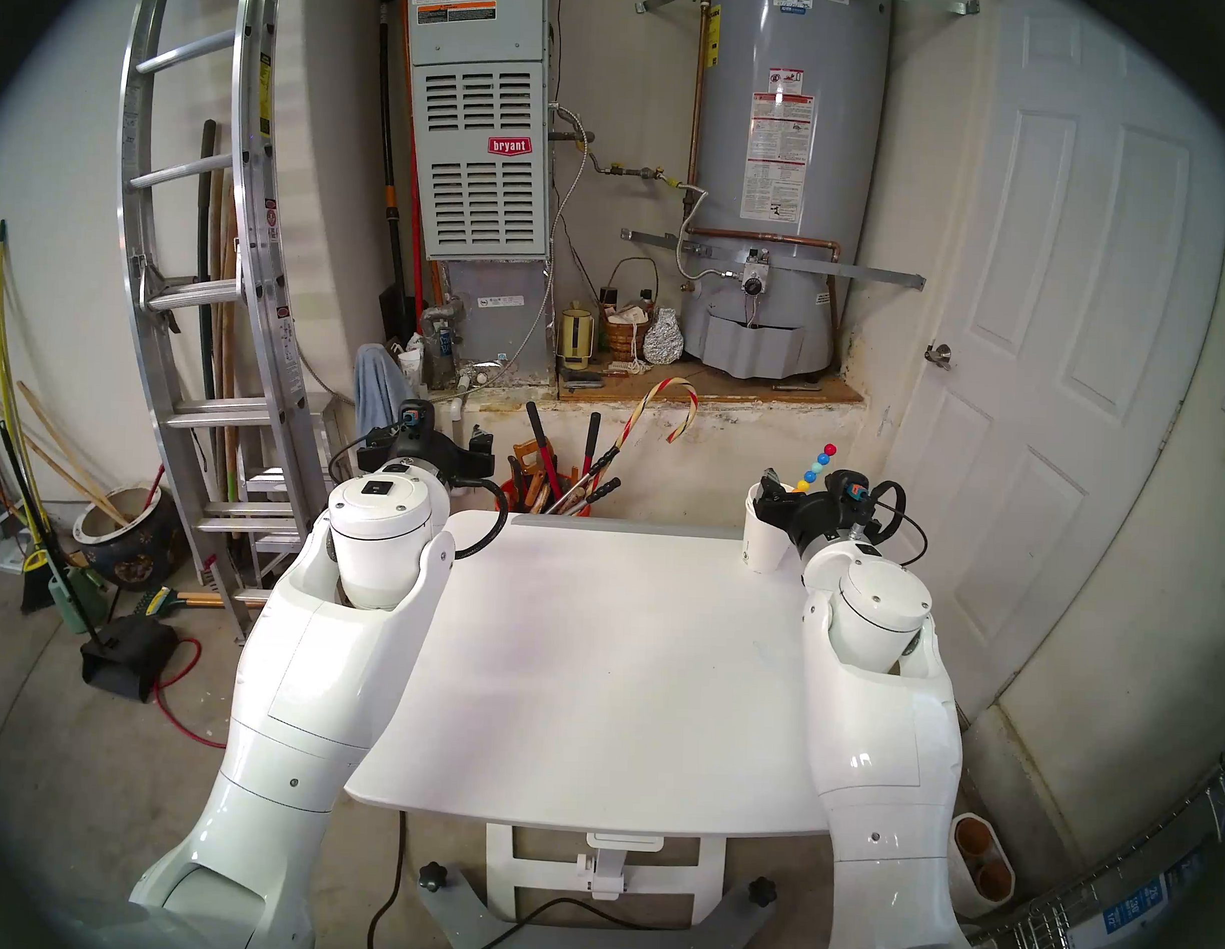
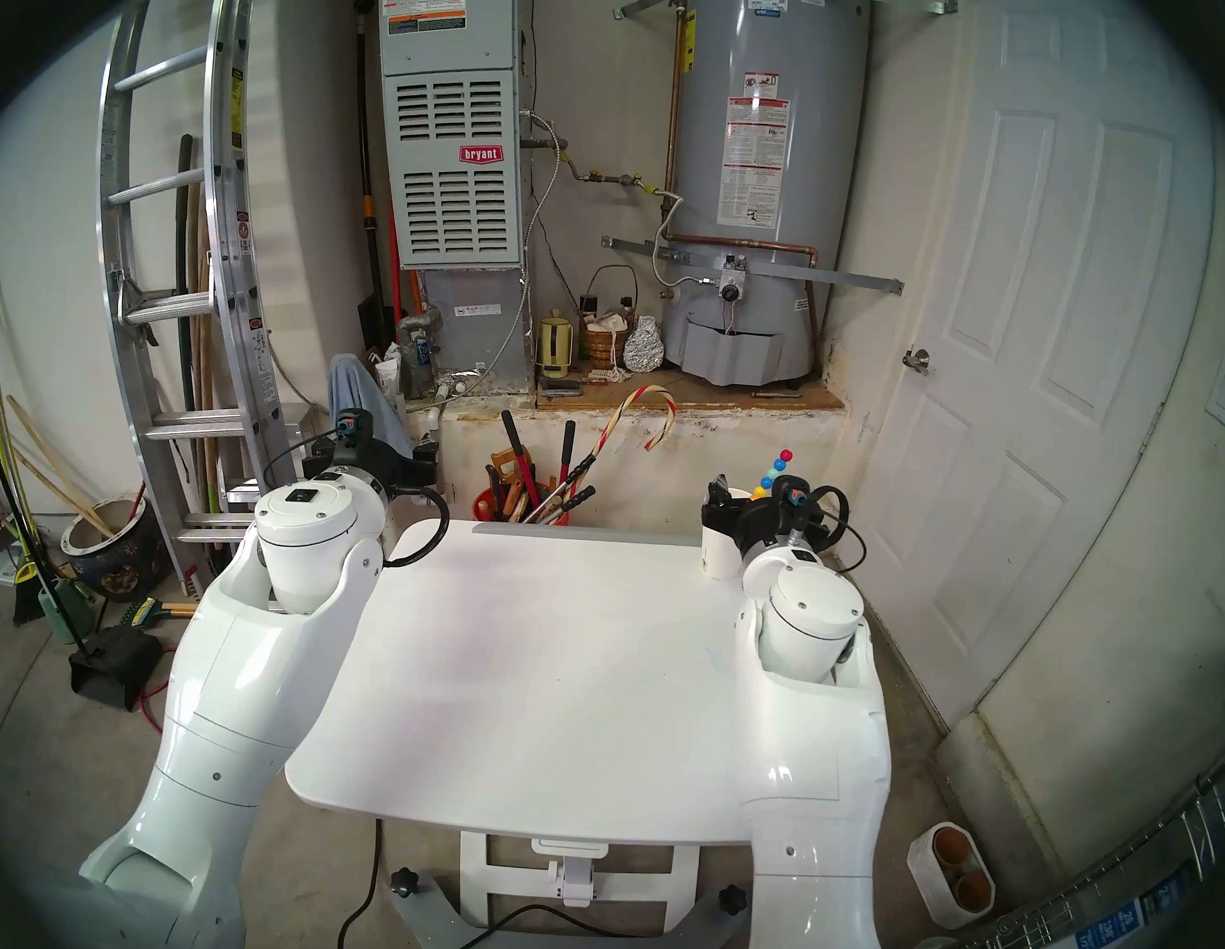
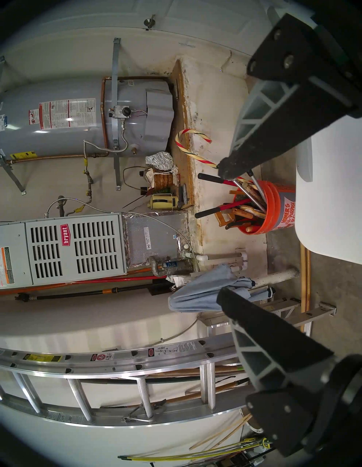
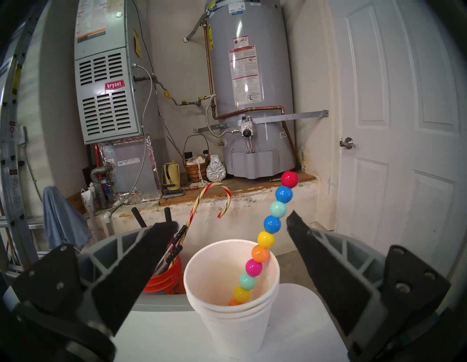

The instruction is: Switch the marker to another color

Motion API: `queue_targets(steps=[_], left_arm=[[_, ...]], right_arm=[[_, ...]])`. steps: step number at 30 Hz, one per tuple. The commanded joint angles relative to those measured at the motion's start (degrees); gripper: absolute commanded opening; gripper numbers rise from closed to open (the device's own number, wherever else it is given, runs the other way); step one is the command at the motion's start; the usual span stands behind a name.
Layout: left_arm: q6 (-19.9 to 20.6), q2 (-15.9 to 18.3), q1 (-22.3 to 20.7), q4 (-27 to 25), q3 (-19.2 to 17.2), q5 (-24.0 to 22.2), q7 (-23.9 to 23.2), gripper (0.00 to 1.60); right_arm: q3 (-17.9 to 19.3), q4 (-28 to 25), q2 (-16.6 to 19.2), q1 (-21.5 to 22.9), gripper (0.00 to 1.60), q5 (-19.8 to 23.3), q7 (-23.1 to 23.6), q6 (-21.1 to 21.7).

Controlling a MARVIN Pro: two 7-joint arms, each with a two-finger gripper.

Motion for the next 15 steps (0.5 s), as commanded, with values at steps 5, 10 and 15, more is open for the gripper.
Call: queue_targets(steps=[5,10,15], left_arm=[[-0.25,0.13,-0.75,-0.89,-0.05,-0.03,0.03,1.60],[-0.25,0.18,-0.76,-0.86,0.00,-0.12,0.12,1.60],[-0.26,0.25,-0.78,-0.85,0.06,-0.22,0.21,1.60]], right_arm=[[1.94,-9.25,2.75,-9.27,1.60,0.15,5.52,-2.35],[5.30,-13.09,3.56,-13.78,1.60,1.29,9.12,-2.74],[8.19,-15.44,2.86,-17.99,1.60,1.58,13.43,-3.97]])
